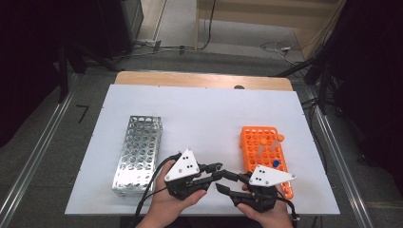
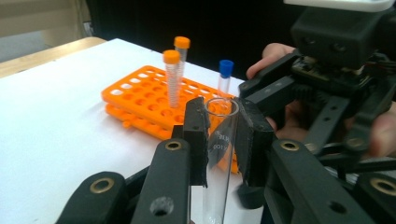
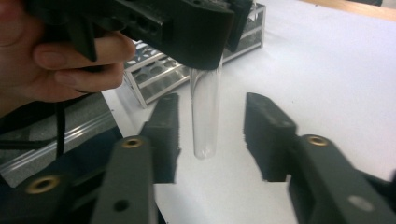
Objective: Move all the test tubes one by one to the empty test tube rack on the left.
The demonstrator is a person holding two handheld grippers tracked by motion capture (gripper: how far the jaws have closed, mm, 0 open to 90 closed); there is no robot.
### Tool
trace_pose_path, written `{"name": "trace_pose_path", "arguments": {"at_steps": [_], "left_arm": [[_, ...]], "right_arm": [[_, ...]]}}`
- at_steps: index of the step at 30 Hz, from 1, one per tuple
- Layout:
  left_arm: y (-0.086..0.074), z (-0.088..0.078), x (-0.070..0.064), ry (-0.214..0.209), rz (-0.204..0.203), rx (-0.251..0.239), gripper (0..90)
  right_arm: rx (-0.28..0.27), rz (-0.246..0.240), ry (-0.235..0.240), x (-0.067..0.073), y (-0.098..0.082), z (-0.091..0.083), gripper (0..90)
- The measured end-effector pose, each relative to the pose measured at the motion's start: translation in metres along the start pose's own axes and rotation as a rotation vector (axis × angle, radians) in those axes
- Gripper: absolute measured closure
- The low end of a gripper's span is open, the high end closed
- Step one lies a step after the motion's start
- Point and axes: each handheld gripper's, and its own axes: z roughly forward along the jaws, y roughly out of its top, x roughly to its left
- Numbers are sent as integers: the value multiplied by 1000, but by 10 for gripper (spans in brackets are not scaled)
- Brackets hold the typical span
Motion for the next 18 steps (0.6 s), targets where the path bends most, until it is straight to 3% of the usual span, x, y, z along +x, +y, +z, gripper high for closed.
{"name": "trace_pose_path", "arguments": {"at_steps": [7, 18], "left_arm": [[4, -16, 14, 50, -15, -22, 766], [4, -46, 47, 155, -60, -59, 766]], "right_arm": [[-43, -14, 2, -5, 6, -16, 300], [-87, -13, -63, -23, 9, -41, 96]]}}
